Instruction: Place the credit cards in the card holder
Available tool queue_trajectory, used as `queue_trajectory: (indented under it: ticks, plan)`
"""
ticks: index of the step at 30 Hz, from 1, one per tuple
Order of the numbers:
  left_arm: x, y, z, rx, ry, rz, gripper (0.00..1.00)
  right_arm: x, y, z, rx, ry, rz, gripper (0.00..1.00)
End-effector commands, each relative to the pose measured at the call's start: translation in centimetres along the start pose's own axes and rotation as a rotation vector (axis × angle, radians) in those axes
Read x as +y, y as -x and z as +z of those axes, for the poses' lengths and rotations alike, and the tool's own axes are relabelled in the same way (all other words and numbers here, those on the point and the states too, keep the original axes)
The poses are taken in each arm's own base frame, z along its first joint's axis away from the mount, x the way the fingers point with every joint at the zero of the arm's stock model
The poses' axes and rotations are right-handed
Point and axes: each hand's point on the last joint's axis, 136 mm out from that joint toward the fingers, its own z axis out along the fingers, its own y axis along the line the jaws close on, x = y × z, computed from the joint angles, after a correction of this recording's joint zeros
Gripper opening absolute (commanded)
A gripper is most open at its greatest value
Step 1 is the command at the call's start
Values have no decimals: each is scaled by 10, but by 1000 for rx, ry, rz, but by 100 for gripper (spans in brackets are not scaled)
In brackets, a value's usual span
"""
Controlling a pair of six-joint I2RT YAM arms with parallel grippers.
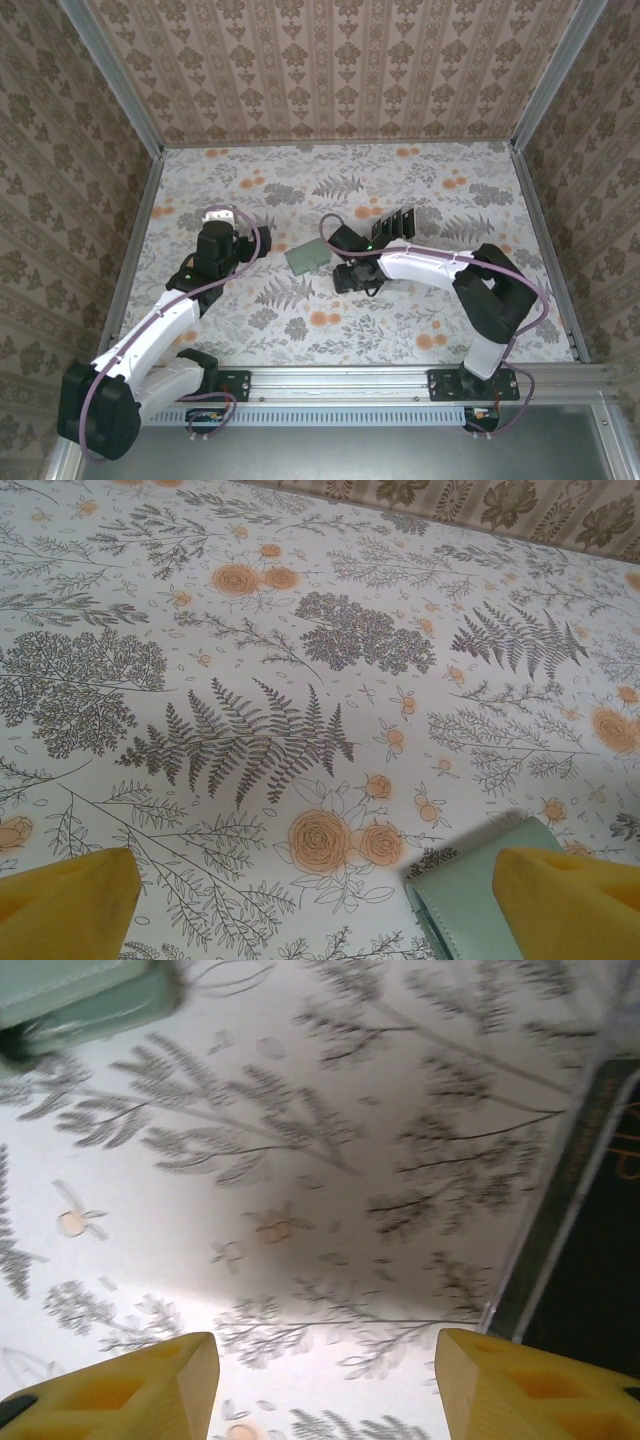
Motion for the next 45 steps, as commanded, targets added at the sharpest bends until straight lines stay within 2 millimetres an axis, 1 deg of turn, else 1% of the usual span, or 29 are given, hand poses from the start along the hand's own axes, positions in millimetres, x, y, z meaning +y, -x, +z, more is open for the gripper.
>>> queue_trajectory:
  ticks: [1, 5, 7, 9, 11, 14, 16, 17, 19, 20, 21, 23, 28, 29, 30, 34, 36, 37, 41, 45]
  plan:
    - [-2, 2, -1, -6, -3, -16, 100, -28, 0, -4, -16, -61, 20, 61]
    - [-4, 2, -1, -3, -7, -13, 100, -50, -2, -4, -6, -91, 43, 61]
    - [-5, 1, -1, -2, -9, -13, 100, -53, 0, -7, -11, -81, 49, 61]
    - [-5, -1, 1, 7, -9, -10, 100, -46, 7, -17, -35, -40, 40, 61]
    - [-7, -3, 6, 16, -15, -11, 100, -32, 16, -31, -66, 35, 39, 61]
    - [-15, -7, 18, 49, -40, -1, 100, -13, 29, -56, -114, 143, 50, 61]
    - [-23, -12, 32, 94, -65, 17, 100, -4, 36, -71, -138, 194, 59, 61]
    - [-28, -10, 37, 102, -81, 24, 100, -3, 37, -76, -146, 204, 63, 61]
    - [-37, -13, 53, 143, -106, 38, 100, -4, 39, -84, -163, 207, 73, 61]
    - [-42, -14, 59, 156, -119, 45, 100, -5, 39, -85, -166, 204, 77, 61]
    - [-53, -18, 65, 174, -145, 63, 100, -7, 38, -85, -169, 200, 83, 62]
    - [-67, -22, 76, 198, -179, 83, 100, -10, 34, -83, -164, 198, 93, 62]
    - [-99, -37, 101, 261, -253, 106, 100, -21, 13, -73, -132, 188, 123, 63]
    - [-105, -40, 104, 269, -266, 107, 100, -22, 10, -79, -147, 197, 122, 64]
    - [-109, -44, 107, 277, -273, 106, 100, -24, 8, -80, -150, 197, 124, 64]
    - [-122, -62, 115, 309, -291, 96, 100, -33, -1, -87, -170, 194, 118, 77]
    - [-125, -70, 117, 322, -290, 89, 100, -39, -5, -91, -182, 190, 117, 94]
    - [-126, -75, 118, 330, -288, 85, 100, -41, -6, -94, -192, 188, 117, 100]
    - [-131, -88, 116, 350, -287, 78, 100, -50, -9, -104, -221, 192, 142, 100]
    - [-133, -100, 106, 363, -276, 71, 100, -54, -8, -108, -217, 244, 194, 100]
